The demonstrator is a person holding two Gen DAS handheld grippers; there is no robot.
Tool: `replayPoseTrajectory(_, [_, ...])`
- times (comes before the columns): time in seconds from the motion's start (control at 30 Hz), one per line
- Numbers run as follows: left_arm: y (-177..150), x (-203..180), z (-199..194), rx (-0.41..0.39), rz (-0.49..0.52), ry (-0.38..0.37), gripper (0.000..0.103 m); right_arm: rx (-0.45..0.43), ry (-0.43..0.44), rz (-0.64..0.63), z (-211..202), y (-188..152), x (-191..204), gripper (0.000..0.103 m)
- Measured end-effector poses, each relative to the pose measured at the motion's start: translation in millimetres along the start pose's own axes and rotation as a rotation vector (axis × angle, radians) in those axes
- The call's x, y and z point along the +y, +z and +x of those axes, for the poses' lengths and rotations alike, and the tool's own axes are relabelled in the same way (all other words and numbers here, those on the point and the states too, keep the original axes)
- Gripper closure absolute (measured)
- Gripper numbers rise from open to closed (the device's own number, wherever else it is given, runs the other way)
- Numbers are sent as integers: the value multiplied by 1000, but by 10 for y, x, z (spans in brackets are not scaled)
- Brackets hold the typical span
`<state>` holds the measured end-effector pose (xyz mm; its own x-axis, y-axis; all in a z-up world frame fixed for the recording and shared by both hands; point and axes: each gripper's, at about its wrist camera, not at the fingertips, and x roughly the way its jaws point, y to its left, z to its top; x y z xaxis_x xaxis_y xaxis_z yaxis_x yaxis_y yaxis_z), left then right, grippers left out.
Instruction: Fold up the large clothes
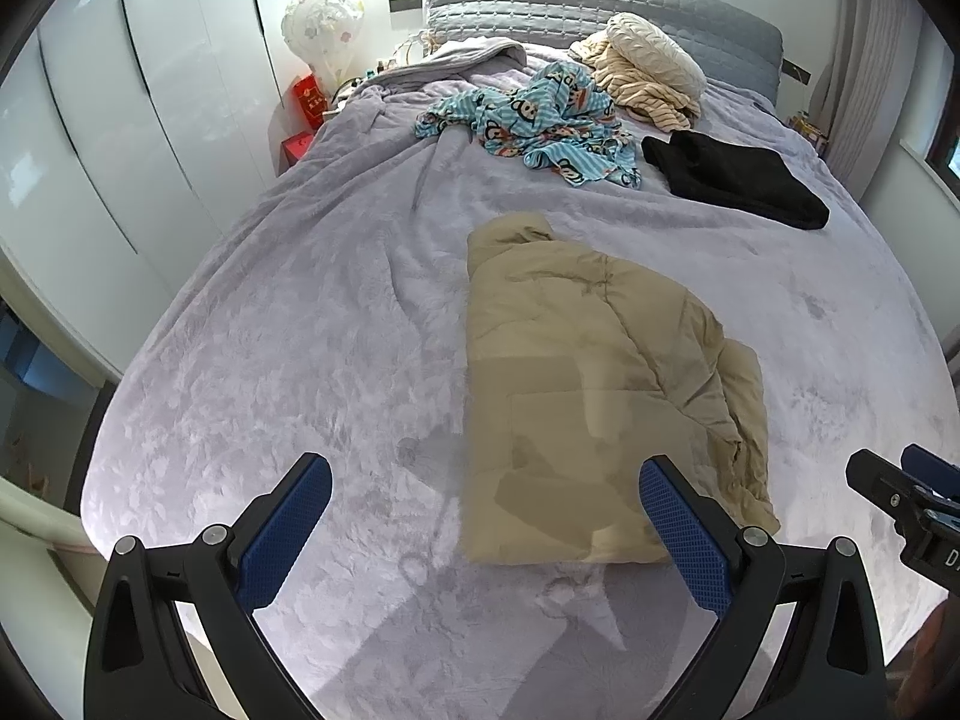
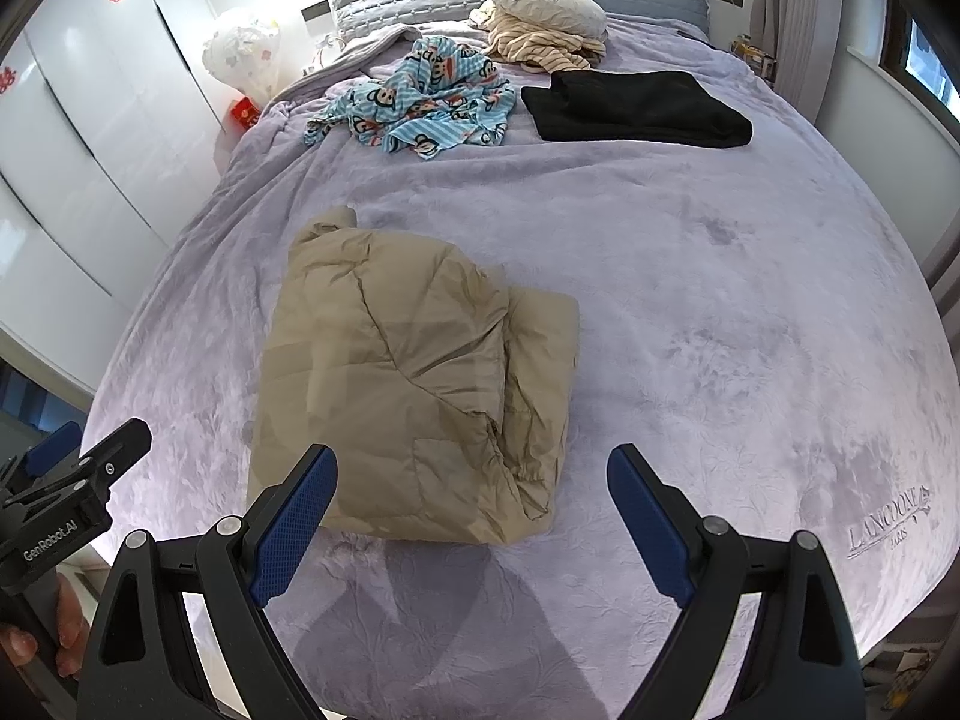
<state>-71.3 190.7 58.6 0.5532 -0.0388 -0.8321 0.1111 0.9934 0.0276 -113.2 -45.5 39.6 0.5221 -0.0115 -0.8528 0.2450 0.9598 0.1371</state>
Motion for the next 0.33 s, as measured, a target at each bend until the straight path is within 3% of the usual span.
replayPoseTrajectory(0.33, [-4,-63,-37,-7,10,-6,0,-2,0,-1,1,1,14,10])
